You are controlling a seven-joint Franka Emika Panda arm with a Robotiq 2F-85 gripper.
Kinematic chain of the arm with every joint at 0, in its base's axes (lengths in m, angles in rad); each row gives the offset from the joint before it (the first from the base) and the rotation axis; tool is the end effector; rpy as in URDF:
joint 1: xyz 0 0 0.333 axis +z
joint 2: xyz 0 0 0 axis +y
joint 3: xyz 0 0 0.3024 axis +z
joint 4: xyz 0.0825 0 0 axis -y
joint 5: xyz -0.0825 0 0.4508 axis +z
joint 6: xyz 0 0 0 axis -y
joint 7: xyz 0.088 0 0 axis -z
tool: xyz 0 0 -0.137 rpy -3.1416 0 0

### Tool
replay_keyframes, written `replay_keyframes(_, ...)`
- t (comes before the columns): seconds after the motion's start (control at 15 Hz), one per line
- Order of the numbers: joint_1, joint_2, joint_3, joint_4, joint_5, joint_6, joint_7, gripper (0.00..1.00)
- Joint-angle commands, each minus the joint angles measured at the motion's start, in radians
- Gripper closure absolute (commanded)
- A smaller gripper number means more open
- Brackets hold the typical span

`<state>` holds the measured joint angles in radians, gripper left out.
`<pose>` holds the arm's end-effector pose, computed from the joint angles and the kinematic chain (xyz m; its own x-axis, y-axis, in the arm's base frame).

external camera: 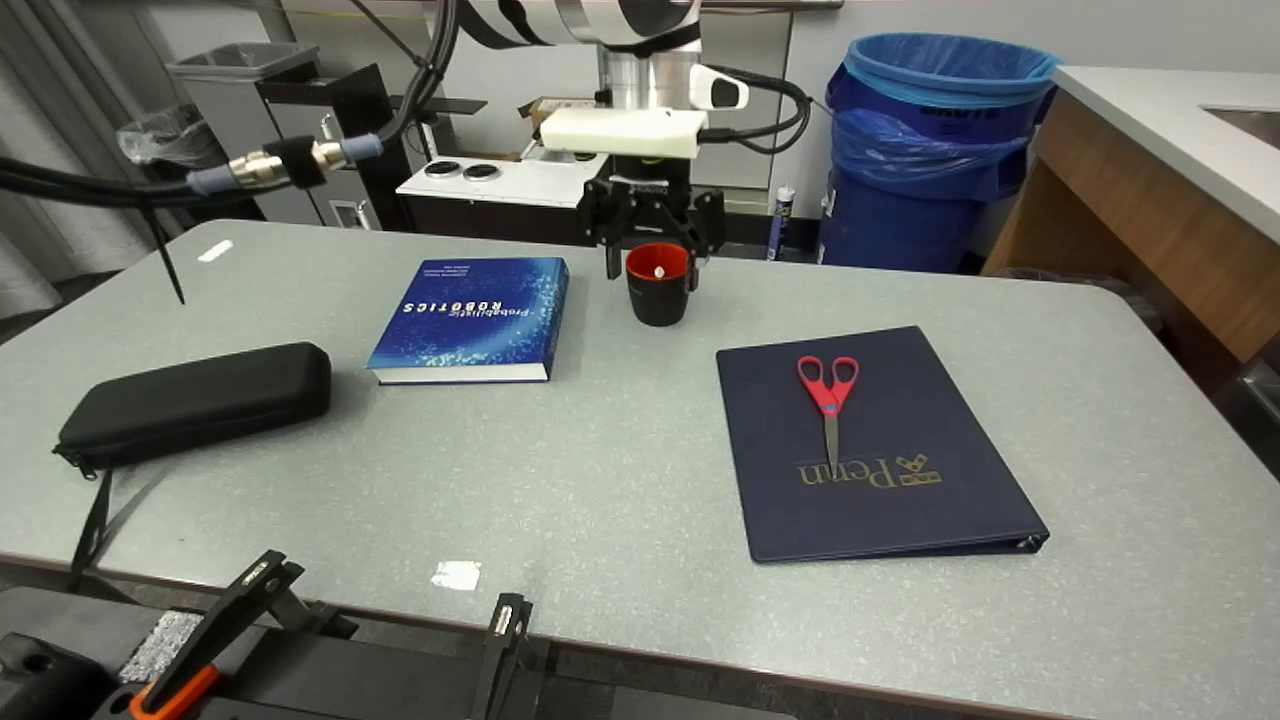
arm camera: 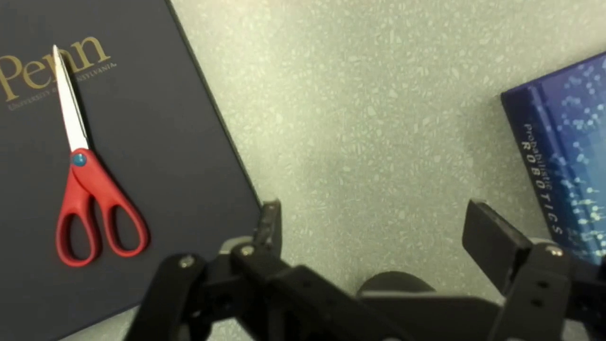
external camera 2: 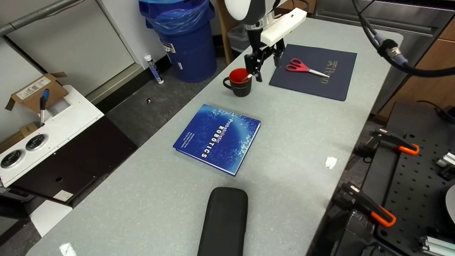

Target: Take the pen out of the mug and put it on the table

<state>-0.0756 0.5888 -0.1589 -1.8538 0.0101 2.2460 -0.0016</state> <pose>0.6325 -0.1540 0.0998 0.9563 -0.2237 -0.1885 -0.2119 -0.9739 0.0811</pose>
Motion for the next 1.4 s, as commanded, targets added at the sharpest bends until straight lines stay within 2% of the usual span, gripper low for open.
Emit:
replay_keyframes(0.0, -0.016, 0.11, 0.011, 0.167, -0.008, -0.081, 0.071, 0.0)
replay_keyframes(0.53, -0.023, 0.202, 0.02, 0.335, 0.004, -0.185, 0.1, 0.02)
replay_keyframes(0.6, -0.025, 0.211, 0.022, 0.349, 0.005, -0.199, 0.097, 0.26)
replay_keyframes(0.73, -0.028, 0.224, 0.025, 0.373, 0.007, -0.224, 0.095, 0.31)
replay_keyframes(1.27, -0.051, 0.267, 0.048, 0.436, 0.021, -0.256, 0.076, 0.95)
replay_keyframes(1.33, -0.053, 0.271, 0.049, 0.443, 0.022, -0.258, 0.075, 0.99)
